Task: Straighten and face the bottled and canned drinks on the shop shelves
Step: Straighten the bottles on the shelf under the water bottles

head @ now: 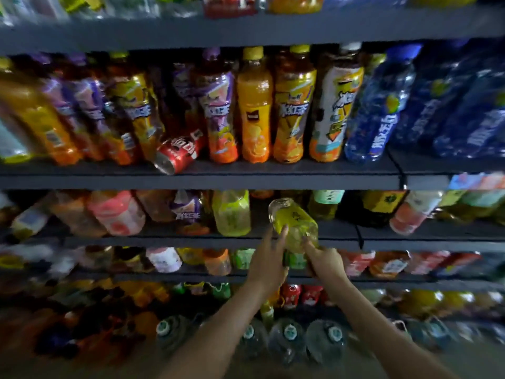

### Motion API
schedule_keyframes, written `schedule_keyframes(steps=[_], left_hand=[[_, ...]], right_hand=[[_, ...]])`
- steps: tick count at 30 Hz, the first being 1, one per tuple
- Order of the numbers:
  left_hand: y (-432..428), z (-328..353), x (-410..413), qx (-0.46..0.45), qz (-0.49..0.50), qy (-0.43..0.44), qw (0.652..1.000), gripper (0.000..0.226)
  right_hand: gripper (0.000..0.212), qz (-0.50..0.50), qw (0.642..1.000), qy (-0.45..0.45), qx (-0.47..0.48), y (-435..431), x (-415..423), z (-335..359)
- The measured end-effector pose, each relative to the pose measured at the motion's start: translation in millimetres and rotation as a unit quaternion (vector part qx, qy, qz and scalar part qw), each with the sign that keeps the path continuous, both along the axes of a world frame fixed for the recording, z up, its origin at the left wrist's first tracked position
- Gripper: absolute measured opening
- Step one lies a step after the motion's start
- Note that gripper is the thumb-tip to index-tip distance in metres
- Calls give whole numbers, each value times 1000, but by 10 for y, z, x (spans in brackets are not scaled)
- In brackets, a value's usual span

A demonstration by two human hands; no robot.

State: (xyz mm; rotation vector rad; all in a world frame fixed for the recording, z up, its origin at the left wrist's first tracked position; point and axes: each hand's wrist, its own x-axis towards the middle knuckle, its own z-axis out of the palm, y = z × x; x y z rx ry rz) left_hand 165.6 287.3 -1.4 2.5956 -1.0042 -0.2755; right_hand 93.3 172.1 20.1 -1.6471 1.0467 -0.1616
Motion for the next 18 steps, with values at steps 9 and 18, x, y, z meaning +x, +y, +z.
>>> schedule_keyframes(steps=[9,18], left_hand=[[-465,227,308,-170,20,52,984,72],[-566,318,735,-156,12,117,981,79]], right_hand=[[37,66,988,-87,-112,-221,96,526],[19,153,965,-128,-171,-445,349,325]])
